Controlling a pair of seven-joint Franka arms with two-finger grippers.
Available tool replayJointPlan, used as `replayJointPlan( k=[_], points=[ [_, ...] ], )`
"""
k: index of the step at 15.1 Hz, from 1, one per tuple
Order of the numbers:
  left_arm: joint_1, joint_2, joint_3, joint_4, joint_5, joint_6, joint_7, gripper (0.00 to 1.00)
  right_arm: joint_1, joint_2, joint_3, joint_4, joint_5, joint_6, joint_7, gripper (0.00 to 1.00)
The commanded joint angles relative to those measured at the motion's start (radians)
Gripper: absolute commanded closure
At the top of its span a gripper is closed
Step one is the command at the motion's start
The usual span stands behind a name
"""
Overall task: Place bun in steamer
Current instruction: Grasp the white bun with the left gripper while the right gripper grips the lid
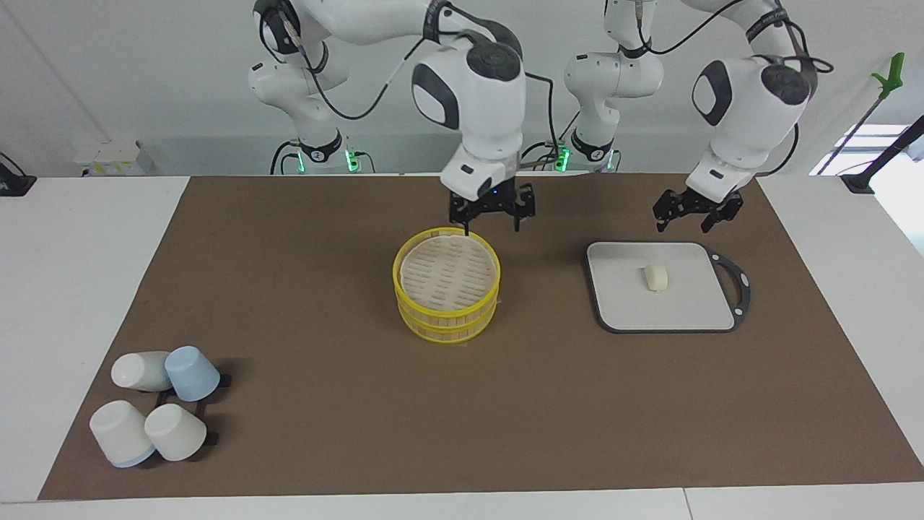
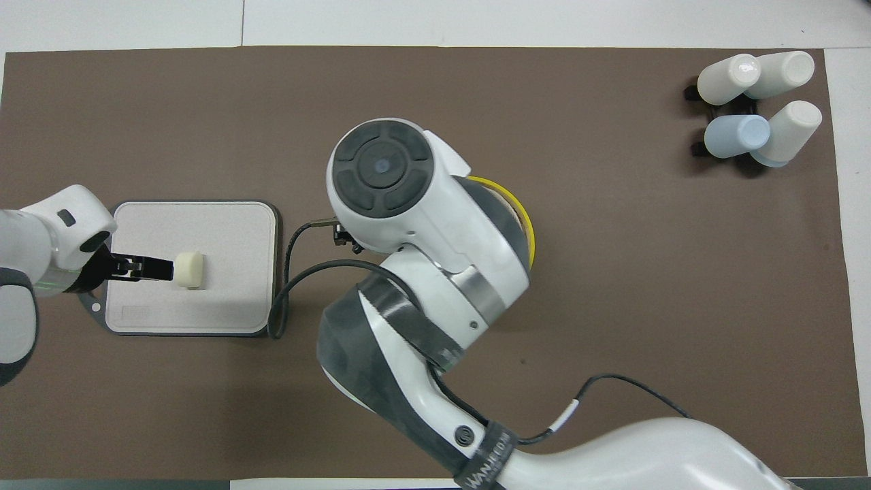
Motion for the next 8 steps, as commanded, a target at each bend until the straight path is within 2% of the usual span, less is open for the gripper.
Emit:
replayJointPlan(
  k=[1, 3, 5, 6, 7, 8],
  points=[
    [0.000, 0.088, -0.002, -0.087, -0.010, 0.198, 0.047, 0.00, 0.004, 0.012, 0.001, -0.105, -0.041, 0.112, 0.008, 0.00],
    [-0.013, 0.141, -0.002, -0.097, -0.010, 0.255, 0.043, 0.00, 0.016, 0.003, -0.001, -0.179, -0.041, 0.168, 0.010, 0.00],
    [-0.011, 0.155, -0.002, -0.123, -0.010, 0.306, 0.049, 0.00, 0.010, -0.008, -0.001, -0.221, -0.044, 0.189, 0.007, 0.00],
    [-0.013, 0.165, -0.002, -0.127, -0.010, 0.325, 0.049, 0.00, 0.010, -0.010, -0.001, -0.230, -0.044, 0.194, 0.005, 0.07],
    [-0.011, 0.169, -0.002, -0.127, -0.010, 0.332, 0.049, 0.08, 0.010, -0.013, 0.001, -0.241, -0.041, 0.197, 0.005, 0.48],
    [-0.013, 0.172, -0.003, -0.127, -0.010, 0.332, 0.049, 0.18, 0.007, -0.013, 0.001, -0.241, -0.037, 0.188, 0.008, 0.78]
  ],
)
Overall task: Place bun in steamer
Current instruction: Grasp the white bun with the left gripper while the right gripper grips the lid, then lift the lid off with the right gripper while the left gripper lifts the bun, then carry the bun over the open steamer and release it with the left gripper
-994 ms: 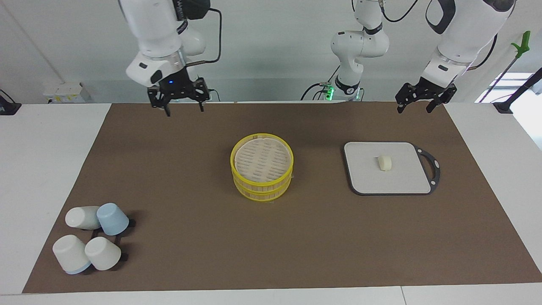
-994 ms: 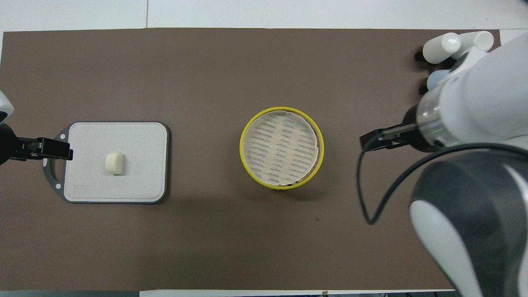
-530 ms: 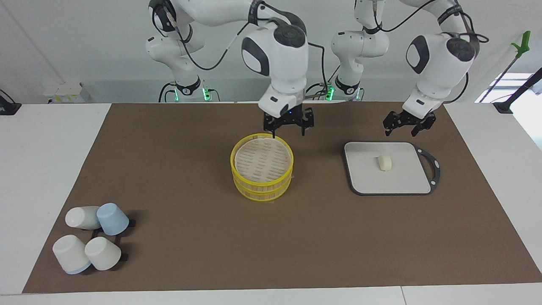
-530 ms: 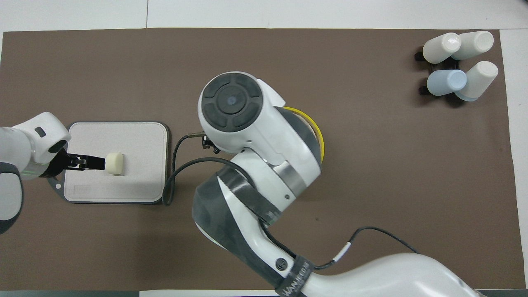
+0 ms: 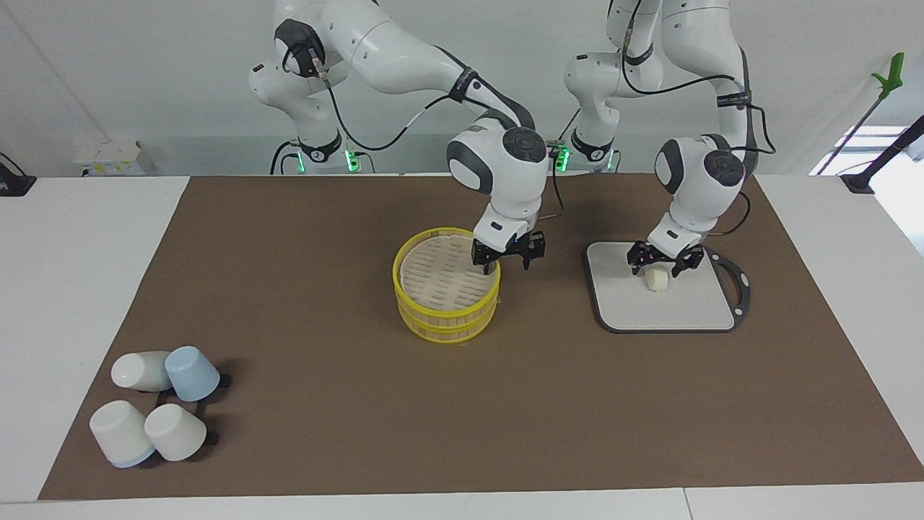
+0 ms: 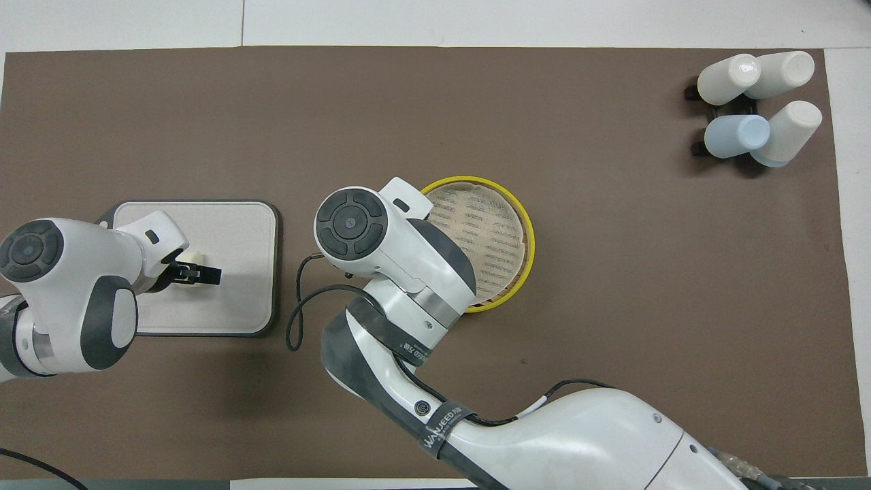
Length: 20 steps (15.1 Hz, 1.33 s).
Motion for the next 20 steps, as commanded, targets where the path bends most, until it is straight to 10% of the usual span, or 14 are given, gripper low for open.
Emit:
replayJointPlan(
  k=[1, 5, 9, 14, 20],
  points=[
    [-0.008, -0.009, 0.007, -0.022, -0.010, 0.033, 0.022, 0.31, -0.014, -0.047, 0.002, -0.062, -0.004, 0.013, 0.007, 0.99],
    [-0.008, -0.008, 0.006, -0.014, -0.010, 0.024, 0.020, 0.78, -0.015, -0.044, 0.001, 0.010, -0.018, -0.102, 0.006, 1.00],
    [-0.022, 0.003, -0.002, 0.108, -0.025, -0.126, 0.004, 0.78, -0.089, -0.055, -0.007, 0.133, -0.021, -0.327, -0.040, 1.00],
    [-0.175, 0.116, -0.013, 0.631, -0.128, -0.621, -0.353, 0.78, -0.322, -0.205, -0.021, 0.127, -0.032, -0.639, -0.498, 1.00],
    [-0.587, 0.207, -0.014, 0.647, -0.140, -0.305, -0.936, 0.77, -0.517, -0.269, -0.019, 0.013, -0.105, -0.697, -0.799, 1.00]
  ],
)
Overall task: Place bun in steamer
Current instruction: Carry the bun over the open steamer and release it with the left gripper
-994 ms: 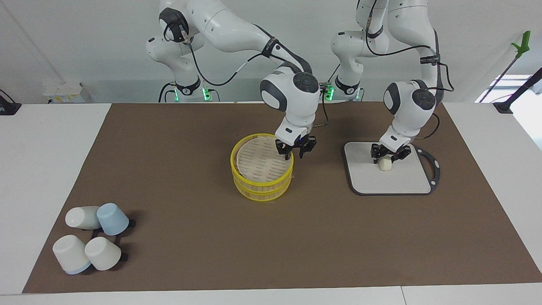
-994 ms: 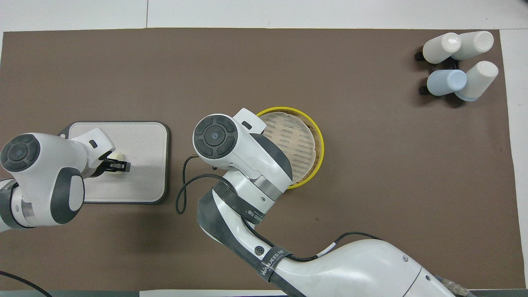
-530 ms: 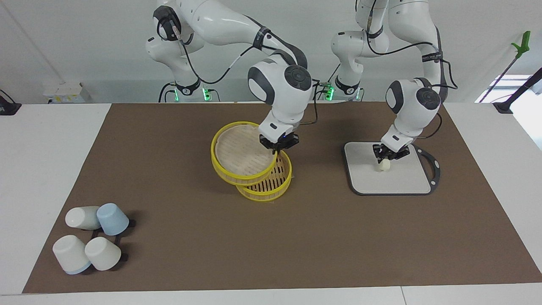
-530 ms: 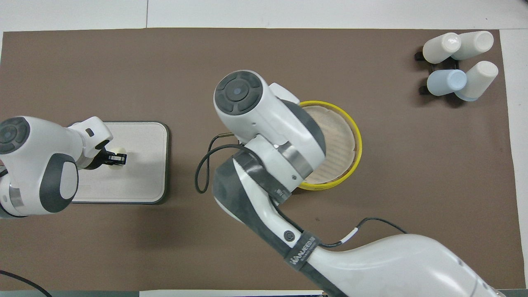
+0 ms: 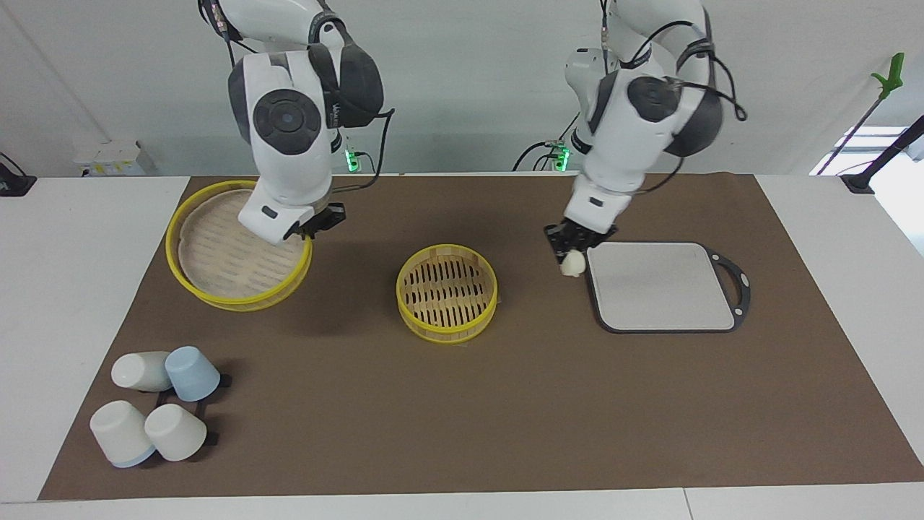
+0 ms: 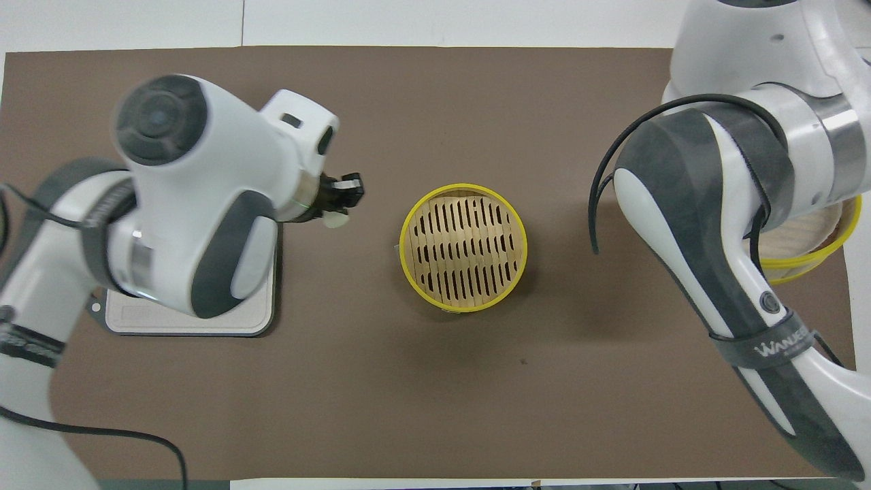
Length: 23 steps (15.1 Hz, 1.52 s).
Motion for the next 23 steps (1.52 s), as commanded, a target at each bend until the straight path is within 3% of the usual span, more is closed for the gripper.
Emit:
replayJointPlan(
  k=[1, 3, 5, 8, 9, 12, 15, 17, 20, 23],
  points=[
    [-0.141, 0.064, 0.025, -0.059, -0.009, 0.169, -0.108, 0.77, -0.056, -0.045, 0.016, -0.104, -0.031, 0.038, -0.102, 1.00],
    [-0.195, 0.077, 0.025, -0.116, -0.003, 0.242, -0.111, 0.75, -0.077, -0.046, 0.016, -0.108, -0.031, 0.051, -0.169, 1.00],
    [-0.238, 0.148, 0.027, -0.119, 0.014, 0.297, -0.139, 0.74, -0.077, -0.048, 0.016, -0.113, -0.031, 0.051, -0.177, 1.00],
    [-0.251, 0.179, 0.025, -0.139, 0.026, 0.352, -0.157, 0.72, -0.074, -0.049, 0.017, -0.116, -0.030, 0.051, -0.177, 1.00],
    [-0.257, 0.182, 0.025, -0.145, 0.028, 0.372, -0.166, 0.65, -0.073, -0.049, 0.017, -0.116, -0.030, 0.051, -0.177, 1.00],
    [-0.261, 0.183, 0.025, -0.162, 0.026, 0.403, -0.214, 0.00, -0.065, -0.049, 0.017, -0.115, -0.030, 0.051, -0.174, 1.00],
    [-0.257, 0.164, 0.027, -0.161, 0.028, 0.370, -0.228, 0.00, -0.062, -0.046, 0.022, -0.099, -0.014, 0.055, -0.164, 1.00],
    [-0.232, 0.092, 0.037, -0.161, 0.028, 0.282, -0.210, 0.00, -0.060, -0.045, 0.032, -0.098, 0.033, 0.100, -0.116, 1.00],
    [-0.093, -0.046, 0.038, -0.135, 0.026, 0.051, -0.096, 0.00, -0.002, -0.045, 0.045, -0.098, 0.209, 0.204, 0.022, 1.00],
    [0.100, -0.167, 0.041, -0.099, 0.028, -0.185, 0.136, 0.00, 0.144, -0.043, 0.043, -0.115, 0.227, 0.345, 0.178, 1.00]
  ],
)
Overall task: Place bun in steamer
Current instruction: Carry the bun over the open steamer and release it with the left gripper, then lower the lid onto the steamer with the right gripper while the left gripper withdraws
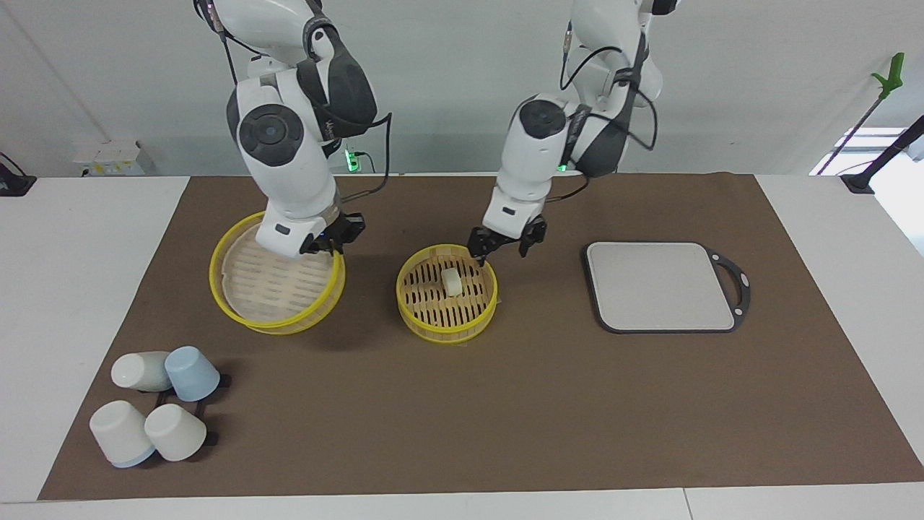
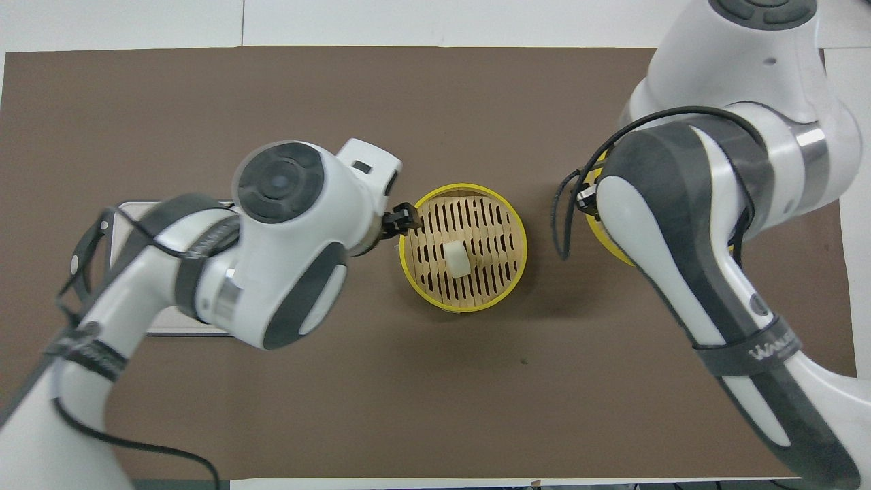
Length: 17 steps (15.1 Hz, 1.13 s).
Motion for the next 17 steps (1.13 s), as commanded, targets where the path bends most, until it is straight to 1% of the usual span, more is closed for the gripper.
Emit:
replayJointPlan(
  k=[1, 3, 4, 5, 7, 9, 11, 14, 17],
  points=[
    [0.186, -0.119, -0.009, -0.008, 0.009, -0.177, 0.242, 0.00, 0.167, -0.011, 0.001, -0.039, 0.016, 0.134, 0.204, 1.00],
    [0.304, -0.162, -0.009, -0.008, 0.028, -0.262, 0.437, 0.00, 0.264, 0.026, 0.001, -0.047, 0.016, 0.238, 0.360, 1.00],
    [0.347, -0.180, -0.009, -0.007, 0.066, -0.289, 0.511, 0.00, 0.304, 0.050, 0.000, -0.049, 0.007, 0.264, 0.388, 1.00],
    [0.381, -0.195, -0.009, -0.007, 0.087, -0.308, 0.563, 0.00, 0.315, 0.064, 0.000, -0.059, 0.001, 0.287, 0.395, 1.00],
    [0.442, -0.217, -0.009, 0.004, 0.089, -0.342, 0.643, 0.00, 0.318, 0.057, 0.000, -0.119, -0.001, 0.329, 0.395, 1.00],
    [0.474, -0.215, -0.009, 0.041, 0.094, -0.380, 0.688, 0.00, 0.319, 0.053, 0.000, -0.150, -0.018, 0.335, 0.393, 1.00],
    [0.488, -0.220, -0.009, 0.047, 0.094, -0.398, 0.699, 0.00, 0.344, 0.055, 0.000, -0.183, -0.038, 0.395, 0.399, 1.00],
    [0.488, -0.220, -0.008, 0.071, 0.095, -0.426, 0.700, 0.00, 0.381, 0.057, 0.000, -0.246, -0.039, 0.513, 0.479, 1.00],
    [0.478, -0.212, -0.008, 0.094, 0.106, -0.446, 0.710, 0.00, 0.385, 0.058, 0.000, -0.256, -0.039, 0.545, 0.491, 1.00]
  ],
)
